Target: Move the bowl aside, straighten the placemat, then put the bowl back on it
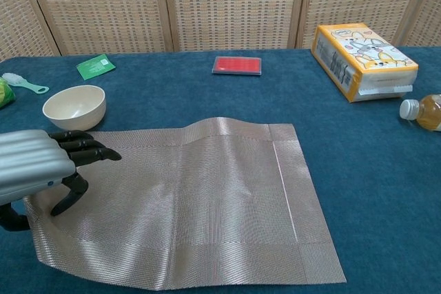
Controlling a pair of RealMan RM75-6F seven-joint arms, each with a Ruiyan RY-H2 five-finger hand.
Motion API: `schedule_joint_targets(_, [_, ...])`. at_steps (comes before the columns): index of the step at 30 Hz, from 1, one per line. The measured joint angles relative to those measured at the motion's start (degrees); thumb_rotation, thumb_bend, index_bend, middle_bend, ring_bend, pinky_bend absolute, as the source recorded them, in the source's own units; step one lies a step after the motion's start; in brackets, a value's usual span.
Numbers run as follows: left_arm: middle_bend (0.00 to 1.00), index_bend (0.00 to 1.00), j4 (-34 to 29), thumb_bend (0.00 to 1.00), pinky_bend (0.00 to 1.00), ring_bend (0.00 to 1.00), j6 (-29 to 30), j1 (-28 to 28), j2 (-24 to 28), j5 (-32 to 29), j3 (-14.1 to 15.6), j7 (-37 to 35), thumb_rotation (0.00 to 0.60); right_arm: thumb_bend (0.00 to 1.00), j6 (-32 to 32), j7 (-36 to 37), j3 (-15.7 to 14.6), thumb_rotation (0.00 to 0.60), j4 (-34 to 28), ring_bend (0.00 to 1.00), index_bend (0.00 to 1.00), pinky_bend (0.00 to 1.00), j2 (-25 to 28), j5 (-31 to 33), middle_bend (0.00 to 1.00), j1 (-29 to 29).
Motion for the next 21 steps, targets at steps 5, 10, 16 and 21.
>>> schedule_joint_targets(5, [0.00, 0.40, -0.3, 0.14, 0.00, 0.00, -0.8, 0.0, 0.4, -1.0, -0.1, 0.8, 0.600, 0.00, 0.1, -0.2, 0.1, 0.600, -0.1, 0.00, 0.00, 0.00, 0.0, -0.1, 0.00, -0.1])
schedule_joint_targets(10, [0.00, 0.00, -3.5, 0.00, 0.00, 0.00, -2.8, -0.6, 3.6, -2.5, -0.1, -1.2, 0.600, 0.00, 0.0, -0.2, 0.1, 0.600, -0.1, 0.00, 0.00, 0.00, -0.1, -0.1, 0.00, -0.2])
schedule_joint_targets(16, [0.00, 0.00, -8.2, 0.00, 0.00, 0.00, -1.0, -0.1, 10.6, 0.4, -0.3, -6.4, 0.600, 0.00, -0.2, -0.5, 0.1, 0.600, -0.2, 0.00, 0.00, 0.00, -0.1, -0.1, 0.00, -0.2])
schedule_joint_targets(21, [0.00, 0.00, -9.6, 0.00, 0.00, 0.00, 3.8, 1.3, 14.7, 3.7, -2.0, -12.7, 0.600, 0.00, -0.3, -0.6, 0.0, 0.600, -0.3, 0.00, 0.00, 0.00, -0.2, -0.3, 0.00, -0.2])
